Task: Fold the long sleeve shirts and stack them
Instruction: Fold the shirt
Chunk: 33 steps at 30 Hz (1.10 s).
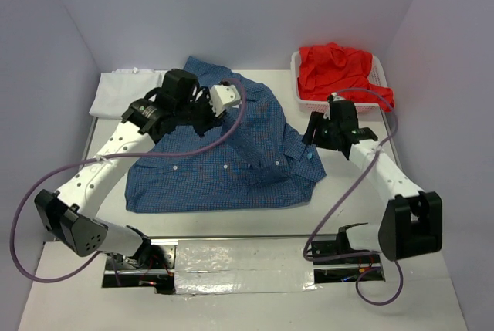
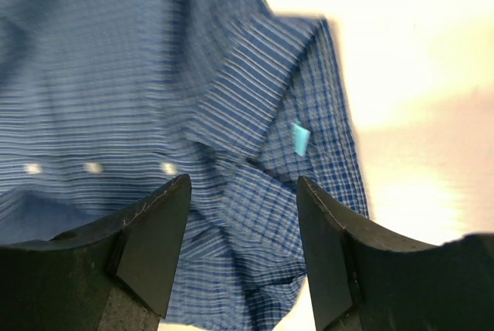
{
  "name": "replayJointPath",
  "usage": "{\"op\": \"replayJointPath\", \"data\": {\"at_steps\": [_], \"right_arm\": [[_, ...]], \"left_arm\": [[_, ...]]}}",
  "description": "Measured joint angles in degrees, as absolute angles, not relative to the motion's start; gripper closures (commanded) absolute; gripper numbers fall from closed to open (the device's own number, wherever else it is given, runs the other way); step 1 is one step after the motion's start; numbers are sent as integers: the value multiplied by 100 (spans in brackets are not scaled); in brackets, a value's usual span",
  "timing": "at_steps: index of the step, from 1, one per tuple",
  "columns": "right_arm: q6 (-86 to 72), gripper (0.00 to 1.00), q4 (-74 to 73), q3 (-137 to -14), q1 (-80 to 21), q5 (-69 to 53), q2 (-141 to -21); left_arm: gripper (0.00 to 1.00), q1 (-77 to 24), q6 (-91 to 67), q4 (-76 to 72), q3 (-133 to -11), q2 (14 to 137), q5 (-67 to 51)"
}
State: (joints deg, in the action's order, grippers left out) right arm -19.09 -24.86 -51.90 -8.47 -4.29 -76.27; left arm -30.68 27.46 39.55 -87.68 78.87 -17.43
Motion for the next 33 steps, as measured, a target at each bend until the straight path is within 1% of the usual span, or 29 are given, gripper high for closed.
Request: {"op": "replayJointPath", "data": {"at_steps": [4, 8, 11, 15, 17, 18, 19, 21, 27, 33], "right_arm": [[-1837, 35, -2342, -5168, -869, -729, -6895], [-1509, 35, -1844, -4810, -1149, -1306, -6145], [-867, 35, -1516, -4613, -1839, -1929, -5756], [322, 33, -1308, -4635, -2576, -2578, -5594], [827, 32, -1306, -4694, -2672, -2753, -5616], [1125, 27, -1304, -4720, -2731, -2823, -5647], [1374, 24, -1302, -4733, -2775, -2888, -5675], [1962, 20, -1310, -4744, -2965, -3015, -5758], [3323, 20, -1415, -4925, -3883, -2877, -6320], [4025, 21, -1361, -5210, -4377, -2591, -7266]], "left_arm": [[100, -3055, 1857, 4141, -8536, 7994, -1717], [100, -3092, 1833, 3990, -8322, 7830, -1852], [100, -3173, 2665, 3520, -7487, 7210, -1802], [100, -3212, 4598, 3050, -6045, 5924, -1791], [100, -3251, 5596, 2882, -5502, 5328, -1778], [100, -3275, 6055, 2757, -5275, 5076, -1747], [100, -3293, 6429, 2707, -5129, 4934, -1726], [100, -3323, 7129, 2617, -4928, 4746, -1667], [100, -3332, 8458, 2480, -4425, 4591, -1385], [100, -3332, 8702, 2408, -4182, 4539, -1094]]}}
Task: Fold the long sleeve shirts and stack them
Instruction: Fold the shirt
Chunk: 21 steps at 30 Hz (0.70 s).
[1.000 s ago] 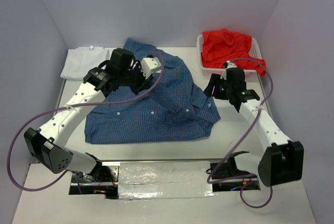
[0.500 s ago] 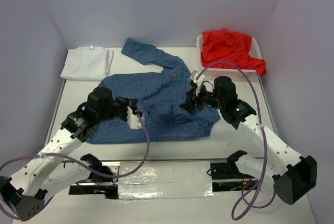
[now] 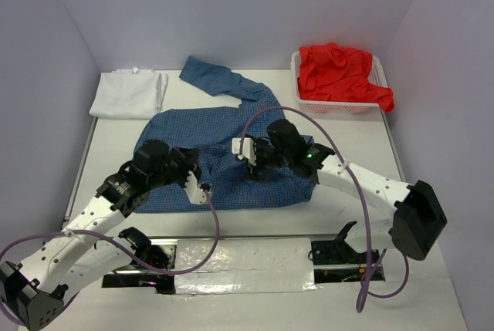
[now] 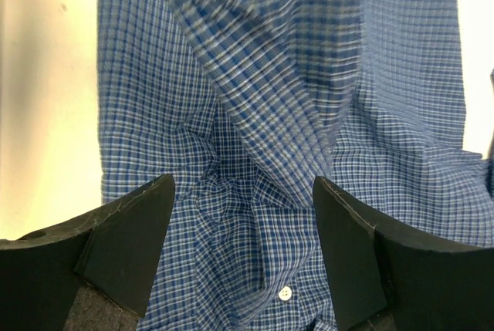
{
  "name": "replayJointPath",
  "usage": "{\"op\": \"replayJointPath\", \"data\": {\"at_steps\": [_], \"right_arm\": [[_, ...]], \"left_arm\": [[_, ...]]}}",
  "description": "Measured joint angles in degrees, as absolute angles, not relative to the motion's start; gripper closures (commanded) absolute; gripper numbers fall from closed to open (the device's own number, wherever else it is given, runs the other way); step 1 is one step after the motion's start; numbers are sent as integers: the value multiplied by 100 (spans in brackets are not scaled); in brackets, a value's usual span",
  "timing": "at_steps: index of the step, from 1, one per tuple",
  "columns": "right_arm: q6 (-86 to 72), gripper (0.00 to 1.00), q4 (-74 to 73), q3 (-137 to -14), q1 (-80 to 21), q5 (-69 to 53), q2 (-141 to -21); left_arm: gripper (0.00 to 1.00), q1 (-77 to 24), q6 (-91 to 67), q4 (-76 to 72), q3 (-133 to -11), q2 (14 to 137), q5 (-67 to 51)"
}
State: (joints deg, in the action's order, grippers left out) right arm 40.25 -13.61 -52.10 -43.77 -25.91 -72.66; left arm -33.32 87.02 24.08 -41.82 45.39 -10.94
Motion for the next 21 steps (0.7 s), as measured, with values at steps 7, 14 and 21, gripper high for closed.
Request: {"op": "replayJointPath", "data": {"at_steps": [7, 14, 21], "right_arm": [[4333, 22, -1282, -5638, -4602, -2497, -8134], [4355, 20, -1035, -5955, -4731, -2718, -8324], [4512, 21, -1138, -6445, -4943, -3030, -8739]], "left_arm": [[100, -3332, 8512, 2182, -4154, 4431, -1026], [100, -3332, 8187, 2049, -3710, 3955, -1035], [100, -3332, 7430, 1820, -3680, 3955, -1055]]}}
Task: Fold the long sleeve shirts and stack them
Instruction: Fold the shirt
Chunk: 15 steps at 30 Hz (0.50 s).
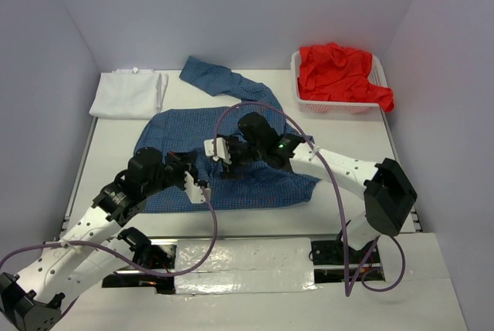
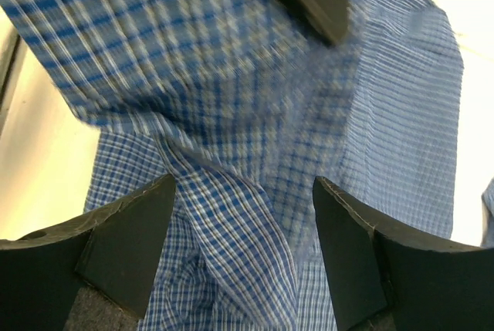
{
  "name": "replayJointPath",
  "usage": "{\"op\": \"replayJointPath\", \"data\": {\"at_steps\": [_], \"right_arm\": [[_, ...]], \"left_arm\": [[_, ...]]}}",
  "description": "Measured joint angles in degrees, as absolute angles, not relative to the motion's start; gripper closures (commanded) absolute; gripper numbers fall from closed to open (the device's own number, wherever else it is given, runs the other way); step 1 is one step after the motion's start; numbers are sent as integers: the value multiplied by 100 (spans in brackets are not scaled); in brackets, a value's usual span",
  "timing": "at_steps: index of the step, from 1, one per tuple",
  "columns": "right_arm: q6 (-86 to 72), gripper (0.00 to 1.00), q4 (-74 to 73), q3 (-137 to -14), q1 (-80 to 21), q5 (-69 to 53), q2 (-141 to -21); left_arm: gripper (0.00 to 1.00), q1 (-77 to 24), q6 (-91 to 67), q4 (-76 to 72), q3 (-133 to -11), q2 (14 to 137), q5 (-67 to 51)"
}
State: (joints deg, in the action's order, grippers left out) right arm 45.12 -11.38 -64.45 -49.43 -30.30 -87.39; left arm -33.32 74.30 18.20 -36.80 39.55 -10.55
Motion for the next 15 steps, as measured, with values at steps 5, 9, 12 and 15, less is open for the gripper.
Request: {"op": "replayJointPath", "data": {"at_steps": [5, 9, 12, 15], "right_arm": [[4646, 28, -1385, -6657, -5127, -3100, -9041], [4611, 57, -1404, -6685, -5151, -3197, -9065], [4436, 83, -1356, -6683, -5151, -3183, -9056], [4235, 90, -1221, -6600, -5151, -3105, -8958]], "left_arm": [[100, -3332, 7124, 1645, -3658, 4056, -1046], [100, -3332, 6993, 1608, -3658, 4075, -1033], [100, -3332, 6866, 1481, -3651, 4080, -943], [100, -3332, 6678, 1387, -3675, 4195, -808]]}}
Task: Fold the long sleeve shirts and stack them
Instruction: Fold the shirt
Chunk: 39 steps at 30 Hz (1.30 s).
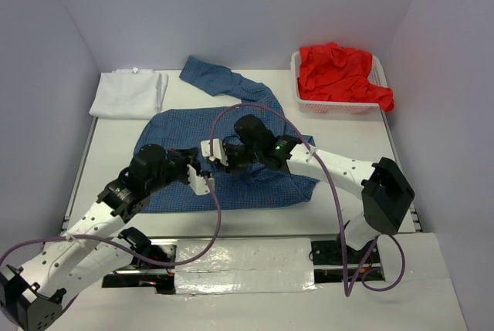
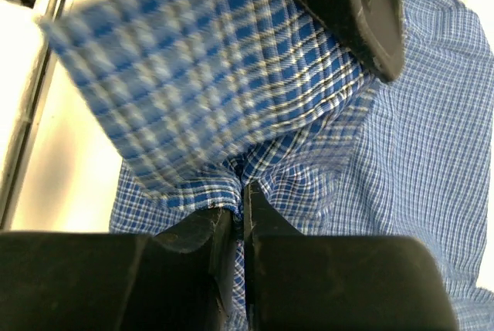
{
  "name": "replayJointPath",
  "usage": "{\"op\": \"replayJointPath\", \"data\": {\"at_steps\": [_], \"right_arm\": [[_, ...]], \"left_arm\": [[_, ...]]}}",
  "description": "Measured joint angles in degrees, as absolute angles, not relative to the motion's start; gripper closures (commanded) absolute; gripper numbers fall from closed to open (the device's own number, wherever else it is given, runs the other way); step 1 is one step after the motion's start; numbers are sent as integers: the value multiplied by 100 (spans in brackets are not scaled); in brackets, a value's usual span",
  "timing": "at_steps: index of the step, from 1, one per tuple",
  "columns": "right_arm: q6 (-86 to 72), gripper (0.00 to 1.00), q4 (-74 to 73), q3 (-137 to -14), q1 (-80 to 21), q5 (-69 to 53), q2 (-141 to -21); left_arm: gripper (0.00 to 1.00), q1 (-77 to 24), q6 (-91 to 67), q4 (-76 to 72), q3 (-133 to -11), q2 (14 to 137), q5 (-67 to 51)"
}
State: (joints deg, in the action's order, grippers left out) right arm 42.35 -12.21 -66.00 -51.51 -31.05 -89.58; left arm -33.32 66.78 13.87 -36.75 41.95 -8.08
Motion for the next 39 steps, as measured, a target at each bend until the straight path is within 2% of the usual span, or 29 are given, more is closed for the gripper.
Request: {"op": "replayJointPath", "data": {"at_steps": [5, 6, 8, 13, 18, 25, 27, 28, 29, 31, 35, 39], "right_arm": [[3750, 92, -913, -6263, -5140, -2757, -8619], [3627, 98, -797, -6123, -5127, -2668, -8514], [3321, 98, -596, -5896, -5085, -2438, -8315], [2438, 94, -86, -5450, -4886, -1592, -7758], [1964, 90, 403, -4869, -4945, -991, -7135], [1496, 76, 379, -3966, -4969, -947, -6237], [1385, 58, 231, -3723, -4974, -1052, -5970], [1319, 46, 161, -3583, -4974, -1096, -5787], [1260, 27, 104, -3463, -4971, -1118, -5610], [1107, 14, 54, -3192, -4906, -1114, -5129], [598, 17, 115, -3020, -3885, -1313, -4615], [-64, 18, 242, -3105, -2917, -1487, -5153]], "left_arm": [[100, -3332, 6425, 1321, -3863, 4584, -596], [100, -3334, 6388, 1317, -3935, 4703, -565], [100, -3365, 6287, 1337, -4154, 5041, -504], [100, -3444, 6117, 1428, -5041, 5999, -355], [100, -3468, 5887, 1221, -5424, 6386, -349], [100, -3424, 5800, 1026, -5798, 6849, -8], [100, -3400, 5839, 996, -5791, 6845, 89], [100, -3380, 5859, 956, -5774, 6829, 115], [100, -3367, 5872, 945, -5743, 6803, 123], [100, -3363, 5883, 919, -5577, 6659, 119], [100, -3363, 5850, 1044, -5061, 6134, 119], [100, -3363, 5485, 1197, -4939, 5970, 152]]}}
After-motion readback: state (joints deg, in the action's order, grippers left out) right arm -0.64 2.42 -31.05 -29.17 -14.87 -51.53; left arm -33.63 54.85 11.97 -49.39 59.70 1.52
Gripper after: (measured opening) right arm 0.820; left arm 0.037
